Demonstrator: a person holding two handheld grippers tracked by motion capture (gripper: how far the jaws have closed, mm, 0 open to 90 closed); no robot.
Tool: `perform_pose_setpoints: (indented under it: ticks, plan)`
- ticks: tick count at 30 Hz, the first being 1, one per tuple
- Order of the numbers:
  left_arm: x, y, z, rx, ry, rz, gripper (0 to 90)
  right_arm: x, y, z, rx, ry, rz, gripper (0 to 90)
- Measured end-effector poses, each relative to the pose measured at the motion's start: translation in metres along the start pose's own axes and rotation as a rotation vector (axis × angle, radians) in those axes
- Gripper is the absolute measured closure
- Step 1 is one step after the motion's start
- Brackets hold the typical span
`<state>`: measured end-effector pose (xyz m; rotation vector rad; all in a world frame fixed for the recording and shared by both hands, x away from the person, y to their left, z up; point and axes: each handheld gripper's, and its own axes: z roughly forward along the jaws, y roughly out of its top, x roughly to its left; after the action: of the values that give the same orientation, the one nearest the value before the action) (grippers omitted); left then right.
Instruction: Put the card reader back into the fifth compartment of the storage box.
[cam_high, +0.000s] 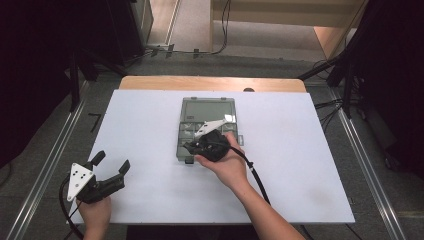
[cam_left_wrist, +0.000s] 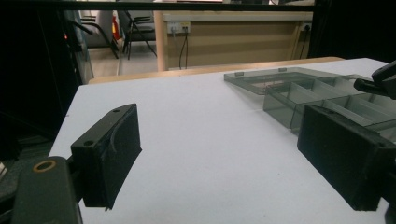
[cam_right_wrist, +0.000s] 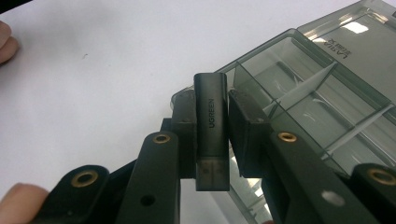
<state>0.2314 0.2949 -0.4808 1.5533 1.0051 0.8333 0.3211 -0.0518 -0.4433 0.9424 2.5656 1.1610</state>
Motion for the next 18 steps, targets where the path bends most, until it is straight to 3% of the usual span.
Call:
perform_pose_setpoints:
  ticks: [16, 17, 18]
  plan:
    - [0.000, 0.000, 0.000, 0.002, -0.003, 0.004, 13.5, -0.006, 0.005, 0.019, 0.012, -0.020, 0.031, 70.8]
    - [0.000, 0.000, 0.000, 0.002, -0.003, 0.004, 13.5, -0.007, 0.005, 0.019, 0.010, -0.026, 0.028, 68.4]
    - [0.000, 0.000, 0.000, 0.002, -0.004, 0.004, 13.5, -0.007, 0.005, 0.020, 0.005, -0.027, 0.041, 60.3]
